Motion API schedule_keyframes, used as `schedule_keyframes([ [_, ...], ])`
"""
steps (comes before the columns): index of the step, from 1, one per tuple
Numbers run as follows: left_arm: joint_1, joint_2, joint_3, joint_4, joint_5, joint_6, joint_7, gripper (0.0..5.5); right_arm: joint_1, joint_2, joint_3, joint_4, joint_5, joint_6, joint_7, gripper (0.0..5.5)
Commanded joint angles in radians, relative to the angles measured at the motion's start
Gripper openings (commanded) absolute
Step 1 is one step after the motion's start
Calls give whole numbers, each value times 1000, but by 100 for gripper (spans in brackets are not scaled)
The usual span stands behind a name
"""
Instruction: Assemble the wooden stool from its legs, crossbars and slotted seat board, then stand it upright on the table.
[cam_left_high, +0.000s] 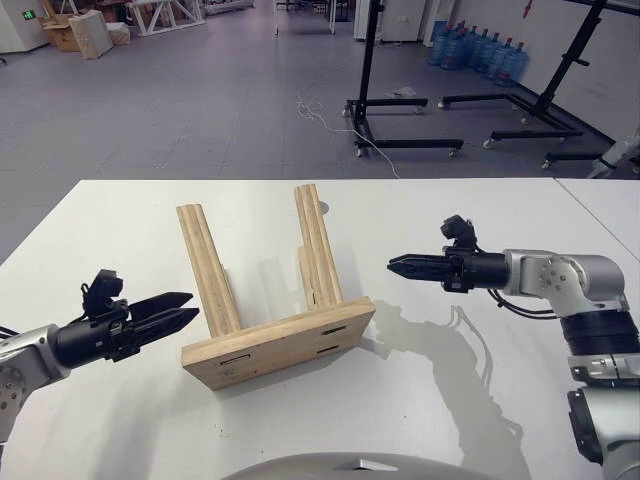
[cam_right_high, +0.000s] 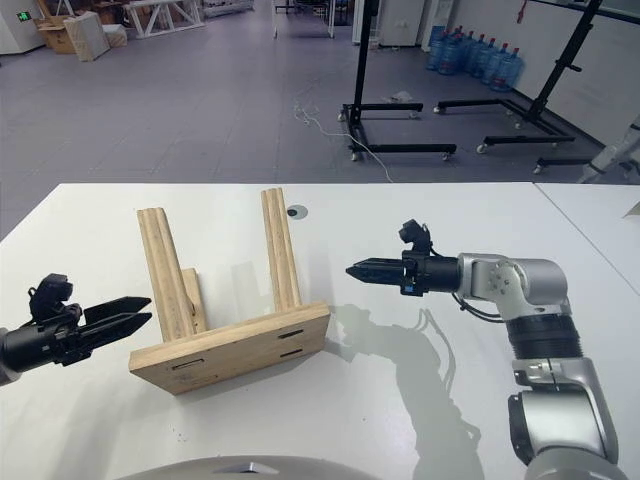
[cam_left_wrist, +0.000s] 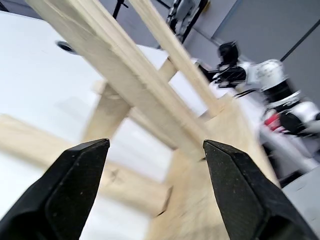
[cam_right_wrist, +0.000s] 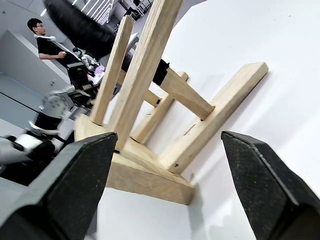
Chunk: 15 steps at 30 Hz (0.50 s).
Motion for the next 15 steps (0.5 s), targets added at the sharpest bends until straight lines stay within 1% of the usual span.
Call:
schedule_keyframes([
  [1,143,103,6,42,338,-333,-51,341,145,-9,31,-90,-153,-348,63,382],
  [3,258,118,-17,20,506,-526,-78,341,210,-21,64,-107,-244,-559,125,382],
  [4,289,106,-27,-8,543,-581,-82,341,229,-19,80,-109,-276,-634,147,382],
  [6,295,74,-65,-38,577,-652,-79,341,238,9,106,-104,-313,-714,150,382],
  [9,283,66,-120,-61,630,-689,-52,341,213,52,144,-73,-341,-753,148,382],
  [15,229,33,-146,-127,583,-657,-23,341,144,105,205,-8,-366,-751,171,382],
])
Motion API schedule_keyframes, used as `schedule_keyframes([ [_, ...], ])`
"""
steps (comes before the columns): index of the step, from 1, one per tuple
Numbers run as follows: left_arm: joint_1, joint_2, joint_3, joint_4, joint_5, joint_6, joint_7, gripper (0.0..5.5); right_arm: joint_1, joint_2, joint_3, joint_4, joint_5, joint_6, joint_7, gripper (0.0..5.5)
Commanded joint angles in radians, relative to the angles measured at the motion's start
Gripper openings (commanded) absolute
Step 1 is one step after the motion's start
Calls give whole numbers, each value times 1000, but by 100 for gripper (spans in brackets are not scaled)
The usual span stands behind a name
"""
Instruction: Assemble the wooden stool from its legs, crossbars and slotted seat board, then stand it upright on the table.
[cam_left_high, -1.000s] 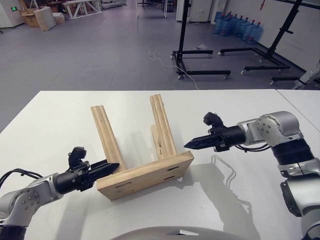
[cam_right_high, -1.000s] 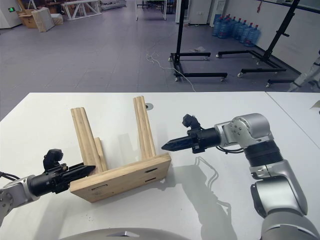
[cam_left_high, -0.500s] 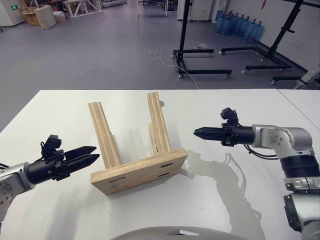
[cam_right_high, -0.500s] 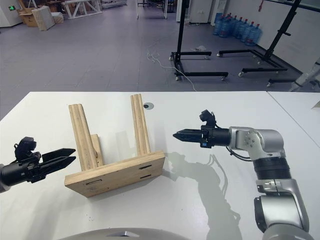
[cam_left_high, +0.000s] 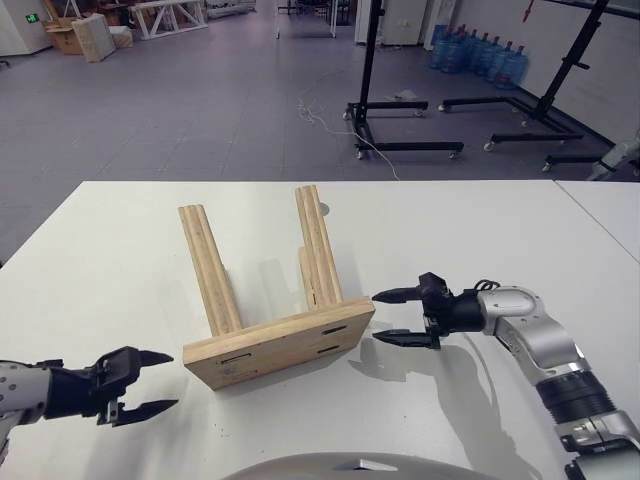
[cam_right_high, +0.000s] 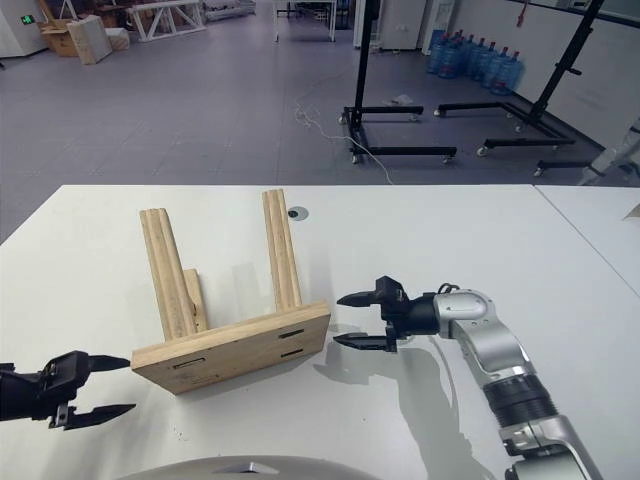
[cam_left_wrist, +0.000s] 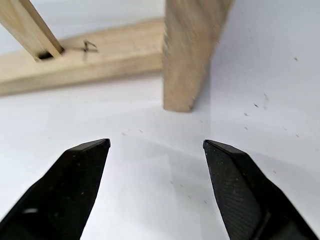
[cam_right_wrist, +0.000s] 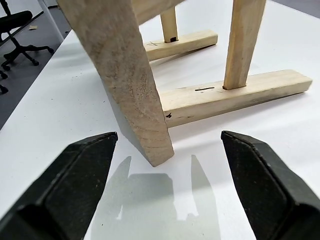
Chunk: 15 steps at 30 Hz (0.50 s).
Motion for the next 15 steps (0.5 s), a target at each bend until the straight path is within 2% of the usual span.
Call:
schedule_keyframes([
  [1,-34,-28,-26,-44,-36,26,20,341,-61,32,29,30,-13,11,12,382],
  [12,-43,-77,-100,-145,-80,95,66,341,-103,89,69,80,-21,23,40,382],
  [15,-51,-86,-110,-148,-78,110,84,341,-109,92,65,87,-19,24,43,345],
])
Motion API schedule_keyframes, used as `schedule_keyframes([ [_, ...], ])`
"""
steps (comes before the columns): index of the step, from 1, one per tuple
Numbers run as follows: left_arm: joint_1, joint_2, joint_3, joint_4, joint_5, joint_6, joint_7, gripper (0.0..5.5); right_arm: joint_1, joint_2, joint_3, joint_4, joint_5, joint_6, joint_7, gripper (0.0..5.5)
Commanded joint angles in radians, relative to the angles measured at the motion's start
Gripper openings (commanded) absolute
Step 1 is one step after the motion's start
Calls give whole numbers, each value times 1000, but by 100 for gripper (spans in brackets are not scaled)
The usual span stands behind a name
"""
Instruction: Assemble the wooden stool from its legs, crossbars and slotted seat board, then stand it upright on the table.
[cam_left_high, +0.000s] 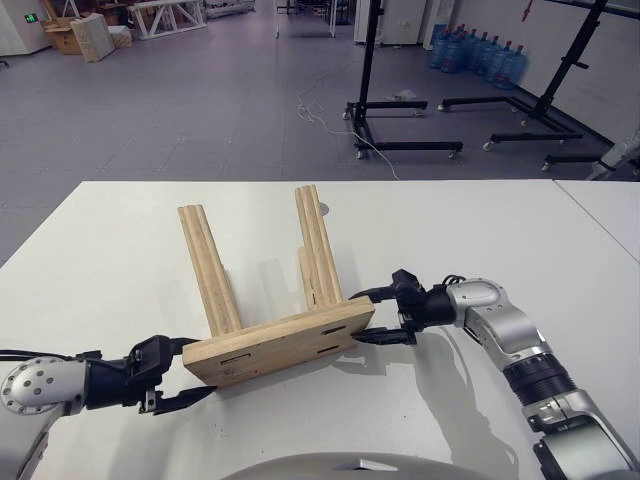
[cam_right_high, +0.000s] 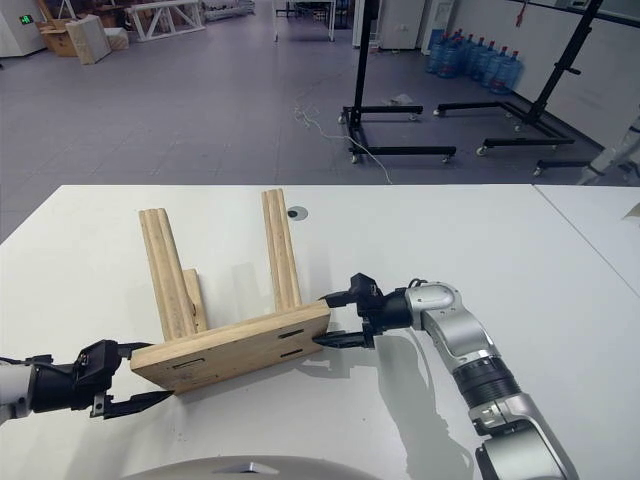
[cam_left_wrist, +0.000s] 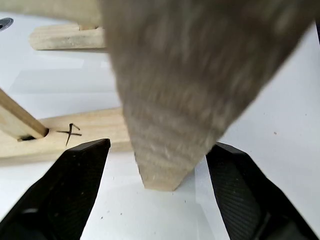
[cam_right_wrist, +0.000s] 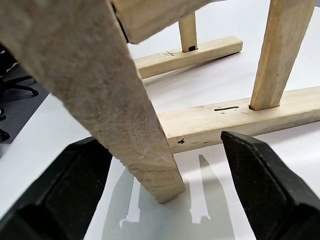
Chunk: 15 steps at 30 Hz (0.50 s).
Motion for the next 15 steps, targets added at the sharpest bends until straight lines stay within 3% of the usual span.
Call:
schedule_keyframes([
  [1,-21,-10,-22,-10,0,28,26,325,-26,3,-1,4,-3,3,13,326],
  [9,-45,-18,-58,1,-23,69,16,211,-25,1,2,-35,40,59,94,185],
  [15,-124,-22,-54,17,-192,213,-39,151,-14,-8,-29,-119,113,141,129,168],
])
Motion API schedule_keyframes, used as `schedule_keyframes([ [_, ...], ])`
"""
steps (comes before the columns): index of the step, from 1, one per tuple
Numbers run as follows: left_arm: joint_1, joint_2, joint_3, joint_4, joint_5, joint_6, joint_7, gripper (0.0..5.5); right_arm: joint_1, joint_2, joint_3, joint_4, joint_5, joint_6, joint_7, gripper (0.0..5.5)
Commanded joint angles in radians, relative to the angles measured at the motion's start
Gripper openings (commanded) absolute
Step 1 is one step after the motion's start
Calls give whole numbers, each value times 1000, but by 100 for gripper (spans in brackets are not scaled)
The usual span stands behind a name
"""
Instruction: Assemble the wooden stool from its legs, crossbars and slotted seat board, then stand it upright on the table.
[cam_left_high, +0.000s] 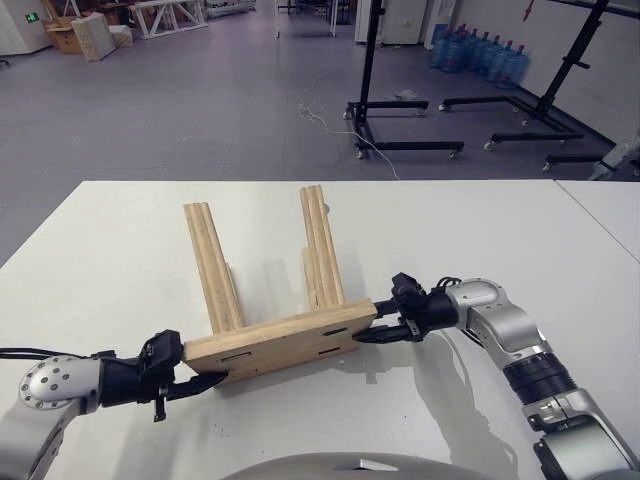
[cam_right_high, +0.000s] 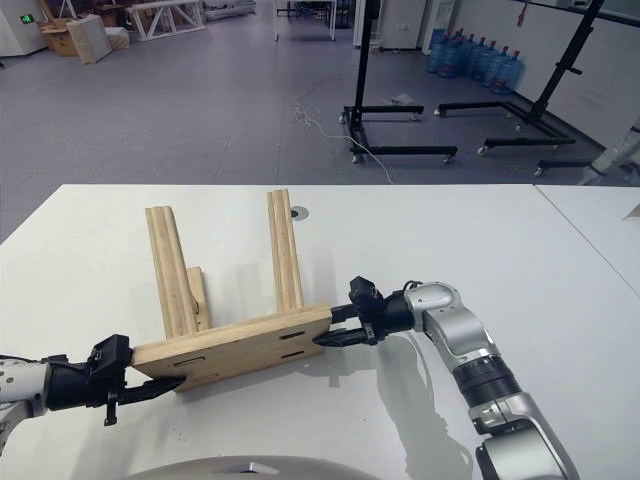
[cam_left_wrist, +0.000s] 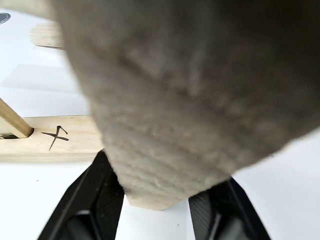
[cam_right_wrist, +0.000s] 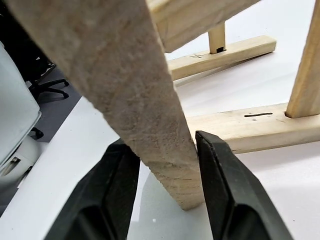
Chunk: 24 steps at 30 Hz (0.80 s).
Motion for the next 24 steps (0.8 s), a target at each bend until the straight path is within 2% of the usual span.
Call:
schedule_keyframes([
  [1,-83,-2,-2,8,-145,131,-45,150,-8,0,-21,-97,95,93,23,167],
  [5,-58,13,28,-54,-265,251,-89,150,-34,-39,-74,-159,238,358,1,163],
  [9,-109,28,151,-190,-602,417,-74,143,-62,-235,-129,-305,473,733,90,162],
  [13,-198,78,252,-285,-967,512,50,129,-305,-369,-135,-236,755,1220,118,148],
  [16,-232,74,281,-276,-1135,545,111,129,-400,-537,-7,-189,1042,1323,142,148],
  [18,-242,59,289,-226,-1237,562,180,129,-441,-595,102,-168,1126,1323,143,148],
  [20,-301,46,260,-143,-1338,577,279,129,-487,-630,214,-109,1172,1323,142,148],
  [24,-438,11,201,10,-1452,594,473,129,-514,-620,333,1,1232,1323,72,148],
])
